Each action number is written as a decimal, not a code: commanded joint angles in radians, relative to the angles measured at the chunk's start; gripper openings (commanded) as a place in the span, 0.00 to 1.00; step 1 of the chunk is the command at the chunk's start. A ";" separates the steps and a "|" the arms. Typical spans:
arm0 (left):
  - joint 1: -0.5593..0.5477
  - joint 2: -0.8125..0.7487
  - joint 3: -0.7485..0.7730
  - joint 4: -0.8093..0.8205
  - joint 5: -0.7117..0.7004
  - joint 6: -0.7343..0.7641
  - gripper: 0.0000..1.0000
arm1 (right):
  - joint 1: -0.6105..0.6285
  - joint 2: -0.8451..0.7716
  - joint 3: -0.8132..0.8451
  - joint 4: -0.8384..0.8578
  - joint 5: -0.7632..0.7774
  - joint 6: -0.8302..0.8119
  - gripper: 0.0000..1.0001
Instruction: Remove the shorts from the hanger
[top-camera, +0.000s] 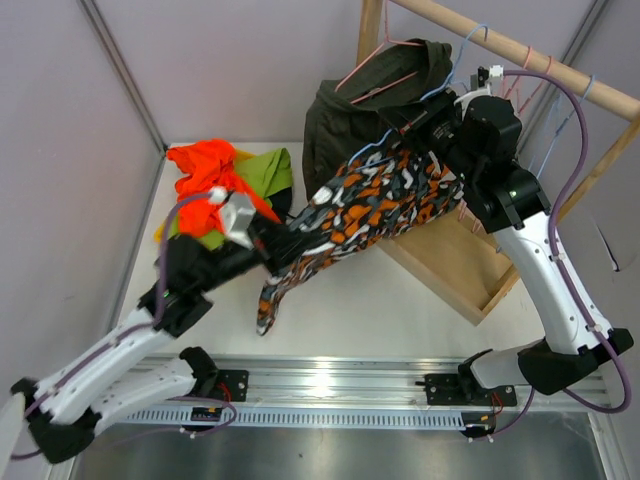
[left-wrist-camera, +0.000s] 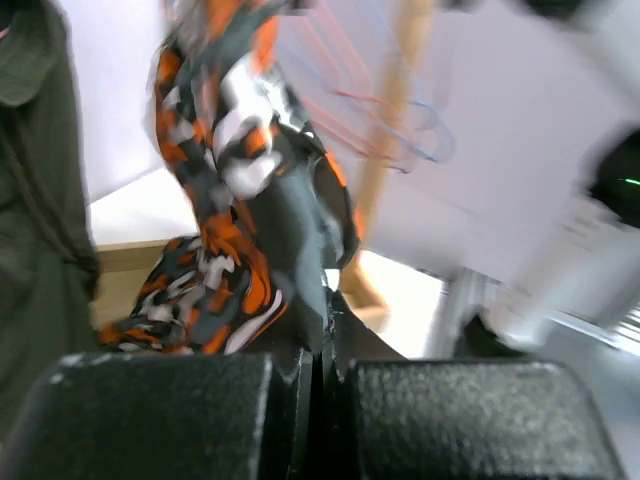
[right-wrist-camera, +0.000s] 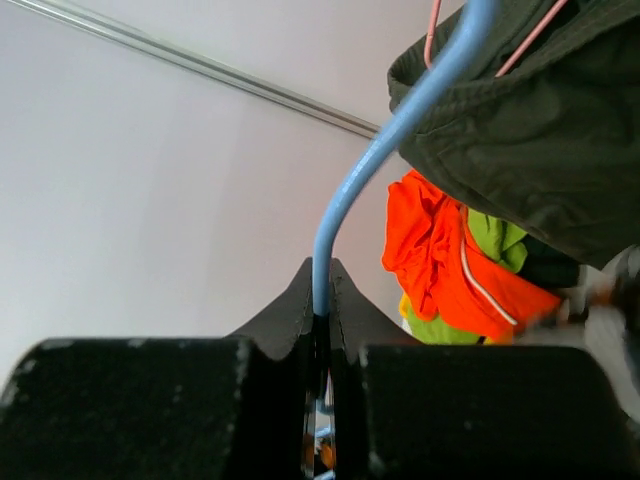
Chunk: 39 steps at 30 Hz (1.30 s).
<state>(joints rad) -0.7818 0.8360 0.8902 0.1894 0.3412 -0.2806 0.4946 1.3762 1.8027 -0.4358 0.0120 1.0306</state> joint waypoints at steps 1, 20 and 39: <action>-0.040 -0.225 -0.138 -0.059 -0.082 -0.034 0.00 | -0.045 -0.037 0.027 0.045 0.016 -0.015 0.00; -0.042 0.197 -0.046 0.199 -0.284 -0.039 0.00 | 0.070 -0.002 0.036 0.149 -0.148 0.198 0.00; -0.108 0.178 0.014 -0.017 -0.503 -0.029 0.00 | -0.028 0.207 0.455 0.068 -0.178 0.079 0.00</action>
<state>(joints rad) -0.8467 1.2598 0.9867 0.1726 -0.0471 -0.2878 0.5125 1.4925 2.1159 -0.3748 -0.1310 1.1545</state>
